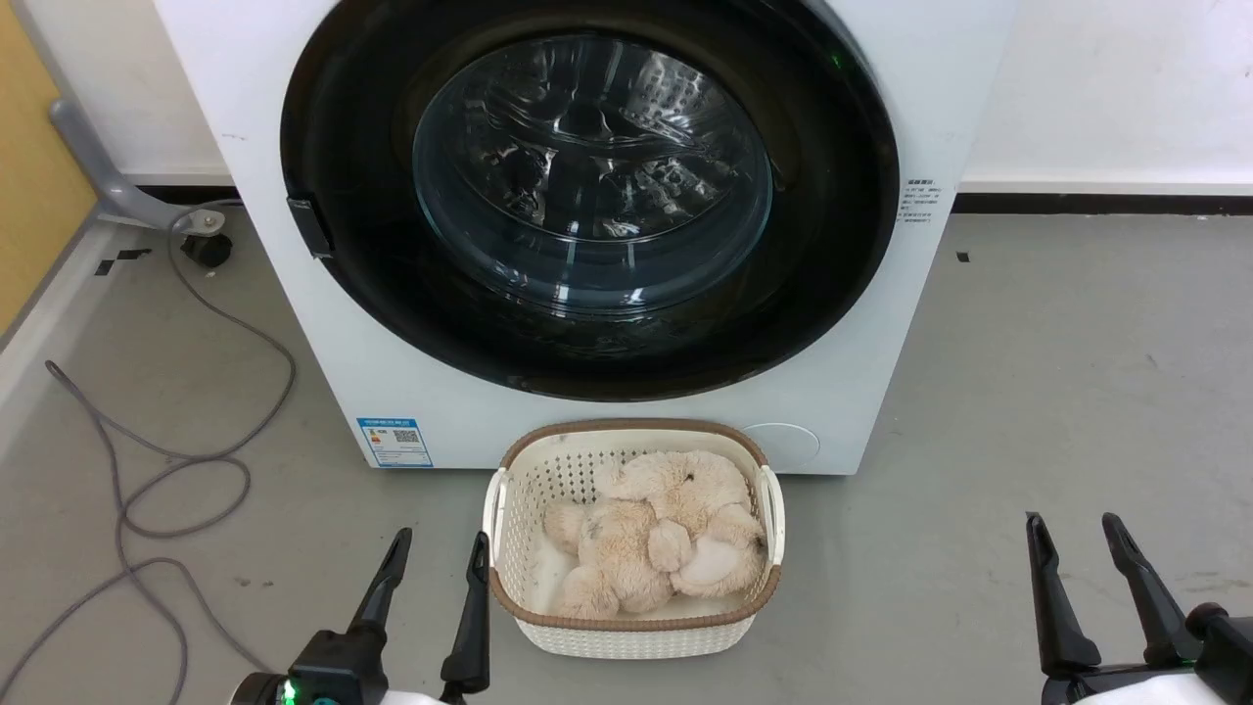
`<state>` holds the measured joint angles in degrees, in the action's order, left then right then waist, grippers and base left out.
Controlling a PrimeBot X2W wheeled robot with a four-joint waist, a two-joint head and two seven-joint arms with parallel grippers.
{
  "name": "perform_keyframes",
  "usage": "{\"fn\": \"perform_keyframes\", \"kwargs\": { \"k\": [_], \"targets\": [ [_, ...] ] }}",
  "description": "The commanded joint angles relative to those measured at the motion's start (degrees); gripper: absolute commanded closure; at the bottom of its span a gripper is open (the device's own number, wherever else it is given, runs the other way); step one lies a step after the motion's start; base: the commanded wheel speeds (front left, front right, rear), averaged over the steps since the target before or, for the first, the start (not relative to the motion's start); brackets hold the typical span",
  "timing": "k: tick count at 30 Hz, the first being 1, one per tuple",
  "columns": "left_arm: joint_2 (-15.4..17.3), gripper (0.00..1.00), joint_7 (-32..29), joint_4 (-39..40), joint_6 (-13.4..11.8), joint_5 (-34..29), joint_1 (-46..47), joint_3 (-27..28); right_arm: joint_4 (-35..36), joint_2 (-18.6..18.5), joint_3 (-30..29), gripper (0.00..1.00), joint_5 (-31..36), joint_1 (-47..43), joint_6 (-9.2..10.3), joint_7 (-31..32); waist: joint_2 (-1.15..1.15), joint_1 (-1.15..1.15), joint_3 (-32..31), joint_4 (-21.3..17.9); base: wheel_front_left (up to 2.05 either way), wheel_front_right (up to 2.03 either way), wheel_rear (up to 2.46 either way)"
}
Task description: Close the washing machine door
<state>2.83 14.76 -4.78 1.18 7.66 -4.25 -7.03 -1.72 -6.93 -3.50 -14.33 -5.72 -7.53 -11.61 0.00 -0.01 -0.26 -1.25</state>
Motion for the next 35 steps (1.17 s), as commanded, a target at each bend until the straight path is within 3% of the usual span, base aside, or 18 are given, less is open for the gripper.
{"fn": "perform_keyframes", "kwargs": {
  "k": [1,12,13,35],
  "targets": [
    [0.0,0.0,0.2,0.0,-0.2,-0.3,-0.7,-0.1,1.1,0.8,-0.4,0.0,0.8,-1.3,0.04,0.3,0.0,0.01,-0.2,0.1,0.0,0.0,0.0],
    [0.0,0.0,0.2,0.1,-0.2,-0.7,-0.6,-0.7,1.3,0.9,-0.3,0.0,1.4,-2.0,0.04,0.2,0.0,0.01,-0.7,0.6,0.0,0.0,0.0],
    [0.0,1.0,0.0,0.0,0.0,-0.5,-0.2,-0.7,1.0,0.6,-0.3,1.0,1.3,-1.1,0.0,0.4,0.0,0.01,-0.7,0.6,0.0,0.0,0.0],
    [0.0,1.0,-2.5,0.8,-0.2,-1.6,0.5,0.5,1.0,1.2,0.3,1.0,3.4,0.0,0.01,2.2,0.0,0.01,-0.5,0.7,0.0,0.0,0.0]
  ]
}}
